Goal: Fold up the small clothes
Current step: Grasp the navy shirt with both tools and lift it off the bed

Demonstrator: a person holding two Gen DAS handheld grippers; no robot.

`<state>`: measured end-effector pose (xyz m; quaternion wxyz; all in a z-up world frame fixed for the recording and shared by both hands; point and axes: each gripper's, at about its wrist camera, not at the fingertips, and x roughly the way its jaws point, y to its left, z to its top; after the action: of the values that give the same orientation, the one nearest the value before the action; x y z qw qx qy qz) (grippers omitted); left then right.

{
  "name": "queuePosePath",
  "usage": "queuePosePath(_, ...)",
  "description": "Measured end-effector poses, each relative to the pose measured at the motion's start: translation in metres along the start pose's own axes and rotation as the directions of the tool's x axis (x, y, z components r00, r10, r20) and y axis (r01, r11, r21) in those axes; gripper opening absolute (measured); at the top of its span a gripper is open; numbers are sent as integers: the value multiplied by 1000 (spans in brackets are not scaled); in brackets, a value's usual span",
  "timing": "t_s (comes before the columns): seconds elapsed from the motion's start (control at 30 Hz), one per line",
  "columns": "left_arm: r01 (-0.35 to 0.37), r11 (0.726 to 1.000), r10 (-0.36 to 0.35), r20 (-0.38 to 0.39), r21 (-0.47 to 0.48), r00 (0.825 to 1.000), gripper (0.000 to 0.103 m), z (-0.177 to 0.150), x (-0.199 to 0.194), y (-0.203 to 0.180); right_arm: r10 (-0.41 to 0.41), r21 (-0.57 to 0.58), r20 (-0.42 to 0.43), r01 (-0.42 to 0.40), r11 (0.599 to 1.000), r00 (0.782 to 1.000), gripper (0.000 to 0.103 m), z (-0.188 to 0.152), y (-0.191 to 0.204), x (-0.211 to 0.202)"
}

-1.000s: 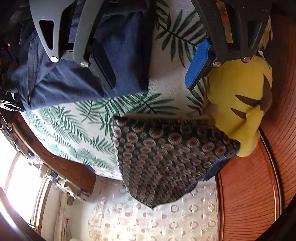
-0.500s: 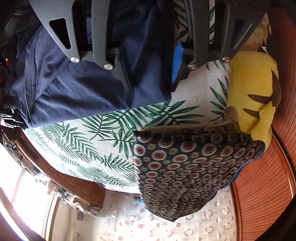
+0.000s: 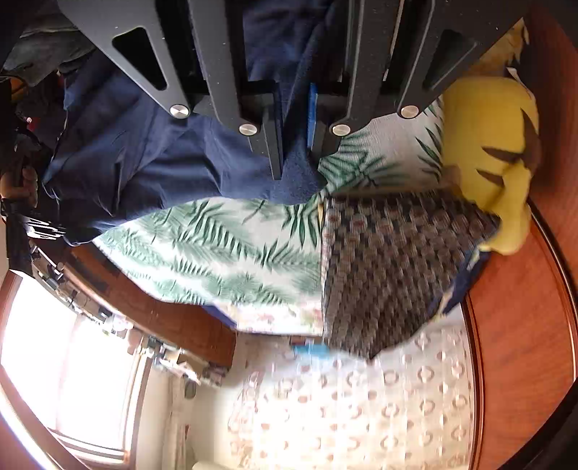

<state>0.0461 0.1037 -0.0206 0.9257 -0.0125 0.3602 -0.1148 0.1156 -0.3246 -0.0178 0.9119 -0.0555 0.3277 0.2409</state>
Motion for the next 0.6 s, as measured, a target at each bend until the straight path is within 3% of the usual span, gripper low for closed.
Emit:
queuePosePath(0.13,45,999,-45,75,6,996,11,17,-26,-1,-15,-40,76,18,999,997,11,6,12,-41)
queuePosePath(0.3,73,997,-77,199,24,977,11,33,-67,-11,-48,-70,171,61,996,984,11,13,23,-97)
queuePosePath(0.5,85,995,-95,323,45,941,11,60,-109,-20,-92,-111,295,130,985,951,11,24,45,-166)
queuePosePath(0.6,88,994,-109,392,70,914,11,70,-136,-26,-117,-127,354,172,977,928,11,28,57,-200)
